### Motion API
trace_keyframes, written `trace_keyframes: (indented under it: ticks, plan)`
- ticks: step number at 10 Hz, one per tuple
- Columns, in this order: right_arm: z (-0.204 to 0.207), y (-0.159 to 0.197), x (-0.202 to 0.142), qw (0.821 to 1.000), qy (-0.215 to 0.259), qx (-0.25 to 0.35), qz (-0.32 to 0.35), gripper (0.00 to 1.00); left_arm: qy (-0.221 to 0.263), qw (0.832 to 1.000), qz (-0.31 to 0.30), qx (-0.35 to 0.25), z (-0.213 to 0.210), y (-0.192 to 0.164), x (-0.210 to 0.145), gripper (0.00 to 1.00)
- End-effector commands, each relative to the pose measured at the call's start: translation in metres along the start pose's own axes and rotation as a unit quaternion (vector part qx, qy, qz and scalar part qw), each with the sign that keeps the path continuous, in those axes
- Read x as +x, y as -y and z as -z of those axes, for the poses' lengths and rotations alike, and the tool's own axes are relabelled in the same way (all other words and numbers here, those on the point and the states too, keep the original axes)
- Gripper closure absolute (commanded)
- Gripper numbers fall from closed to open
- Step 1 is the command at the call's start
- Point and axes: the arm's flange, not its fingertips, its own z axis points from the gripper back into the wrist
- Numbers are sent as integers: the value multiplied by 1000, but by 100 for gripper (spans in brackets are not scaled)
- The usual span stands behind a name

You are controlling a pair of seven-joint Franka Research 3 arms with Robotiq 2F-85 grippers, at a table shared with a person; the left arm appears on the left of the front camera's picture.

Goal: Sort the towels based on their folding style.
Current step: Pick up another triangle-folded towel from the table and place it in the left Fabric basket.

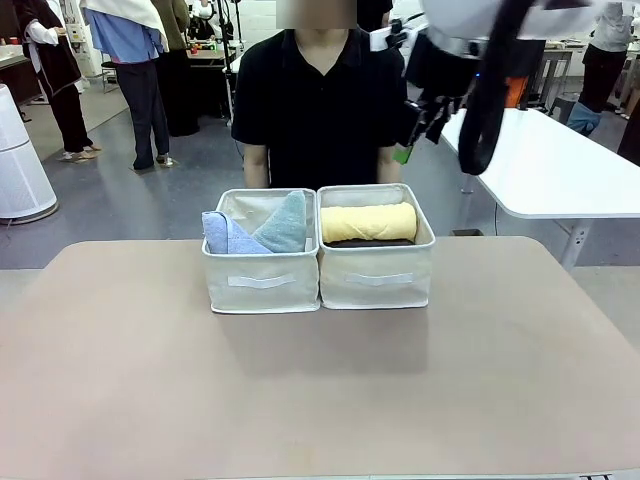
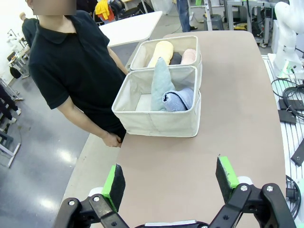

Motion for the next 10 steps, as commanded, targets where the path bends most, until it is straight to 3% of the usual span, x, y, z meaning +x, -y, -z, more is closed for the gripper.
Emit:
trace_keyframes:
  ticks: [1,3,4,10]
  plan:
    - [1,-5,-38,999,52,0,1,0,5,1000,3,-1,-1,1,2,0]
    - [1,14,-23,998,59,-10,19,0,5,1000,3,-1,-1,1,2,0]
    - [-13,3,-31,999,37,-9,18,0,5,1000,3,-1,-1,1,2,0]
    - [-11,2,-29,999,44,-9,15,0,5,1000,3,-1,-1,1,2,0]
